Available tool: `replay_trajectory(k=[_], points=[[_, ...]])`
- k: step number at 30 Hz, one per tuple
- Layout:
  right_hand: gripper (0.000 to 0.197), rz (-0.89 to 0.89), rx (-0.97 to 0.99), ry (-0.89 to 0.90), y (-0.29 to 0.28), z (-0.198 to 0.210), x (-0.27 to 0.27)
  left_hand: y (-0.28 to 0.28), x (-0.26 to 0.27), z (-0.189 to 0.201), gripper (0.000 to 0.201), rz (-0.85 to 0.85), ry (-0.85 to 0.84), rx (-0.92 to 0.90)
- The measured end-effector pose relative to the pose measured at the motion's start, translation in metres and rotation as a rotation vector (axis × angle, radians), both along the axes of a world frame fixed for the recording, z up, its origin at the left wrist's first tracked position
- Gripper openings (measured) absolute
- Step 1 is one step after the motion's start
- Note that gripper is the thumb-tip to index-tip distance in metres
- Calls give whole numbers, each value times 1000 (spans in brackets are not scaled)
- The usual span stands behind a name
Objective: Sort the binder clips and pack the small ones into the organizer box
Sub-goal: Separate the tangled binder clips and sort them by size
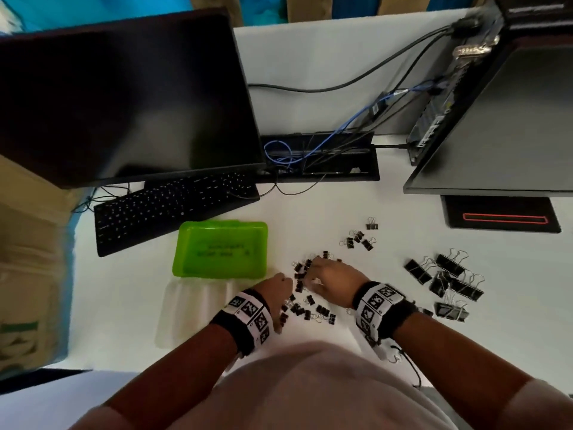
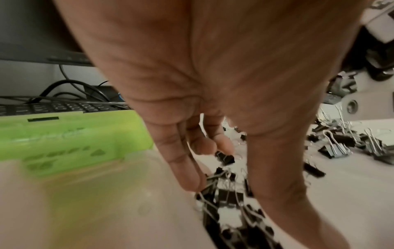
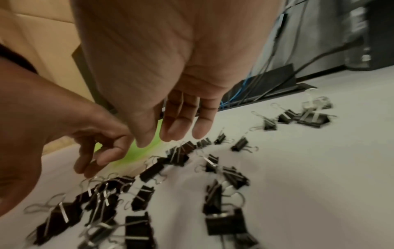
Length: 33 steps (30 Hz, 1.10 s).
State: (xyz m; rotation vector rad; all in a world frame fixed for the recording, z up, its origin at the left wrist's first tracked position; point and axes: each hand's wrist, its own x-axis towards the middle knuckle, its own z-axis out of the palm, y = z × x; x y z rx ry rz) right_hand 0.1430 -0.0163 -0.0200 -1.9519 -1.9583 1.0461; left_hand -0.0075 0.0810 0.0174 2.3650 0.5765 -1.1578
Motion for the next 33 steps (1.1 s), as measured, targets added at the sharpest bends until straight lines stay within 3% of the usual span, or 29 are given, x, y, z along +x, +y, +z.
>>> replay_trajectory(k=[3,7,13,19,22,26,33], points=[[20,117,34,-99,8,0,-13,-4,-9,-3,55,-19,12,23],[28,150,4,-214,10,-8,-23,-7,-20,-10,20,108,-91,43],[21,144,-62,-168,5,-6,-19,2,-41,-20,26,368,-339,-16],[23,-49,116,53,6,9,-21,5,-61,-13,25,543,-514,-42],[32,-68,135,-33,10,8,-27,-4,-67,-10,34,453,-398,-45],[37,-106,-25,50,18,12,-35,-23,-70,-19,41,330,-281,27],[43,132,-38,-58,35,7,-61,-43,-69,-25,26,144,-218,136]])
